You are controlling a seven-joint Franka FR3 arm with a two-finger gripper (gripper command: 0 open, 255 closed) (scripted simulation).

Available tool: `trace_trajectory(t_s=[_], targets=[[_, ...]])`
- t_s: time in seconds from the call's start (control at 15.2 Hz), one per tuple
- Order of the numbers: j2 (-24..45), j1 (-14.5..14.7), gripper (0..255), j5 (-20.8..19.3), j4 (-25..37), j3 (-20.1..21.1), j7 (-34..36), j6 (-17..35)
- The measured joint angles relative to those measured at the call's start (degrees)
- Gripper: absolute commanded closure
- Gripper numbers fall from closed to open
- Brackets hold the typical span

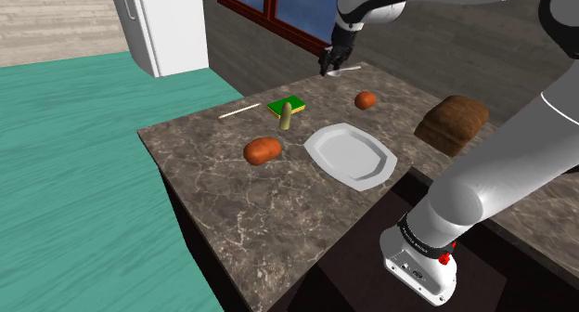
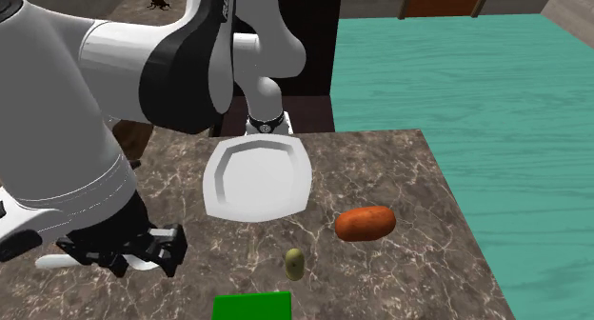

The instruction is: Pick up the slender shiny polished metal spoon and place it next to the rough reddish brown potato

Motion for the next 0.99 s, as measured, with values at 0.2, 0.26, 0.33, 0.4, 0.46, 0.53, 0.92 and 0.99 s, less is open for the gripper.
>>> trace_trajectory(t_s=[0.2, 0.26, 0.33, 0.4, 0.46, 0.53, 0.92, 0.99], targets=[[2.49, -1.86, 255, 0.91, 3.1, -2.42, -4.72, -0.58], [3.0, -2.4, 255, 1.17, 3.95, -3.06, -6.04, -0.97], [4.38, -3.06, 255, 1.65, 5.35, -3.84, -7.7, -0.99], [5.12, -3.7, 255, 2.03, 6.09, -4.52, -9.21, -1.06], [6.08, -4.29, 255, 2.44, 7.18, -5.15, -10.63, -1.23], [6.77, -4.81, 255, 2.79, 8.04, -5.65, -11.8, -1.46], [14.0, -9.04, 255, 6.01, 17.35, -8.8, -20.26, -4.1], [15.22, -9.77, 255, 6.6, 18.68, -9.18, -21.54, -4.32]])
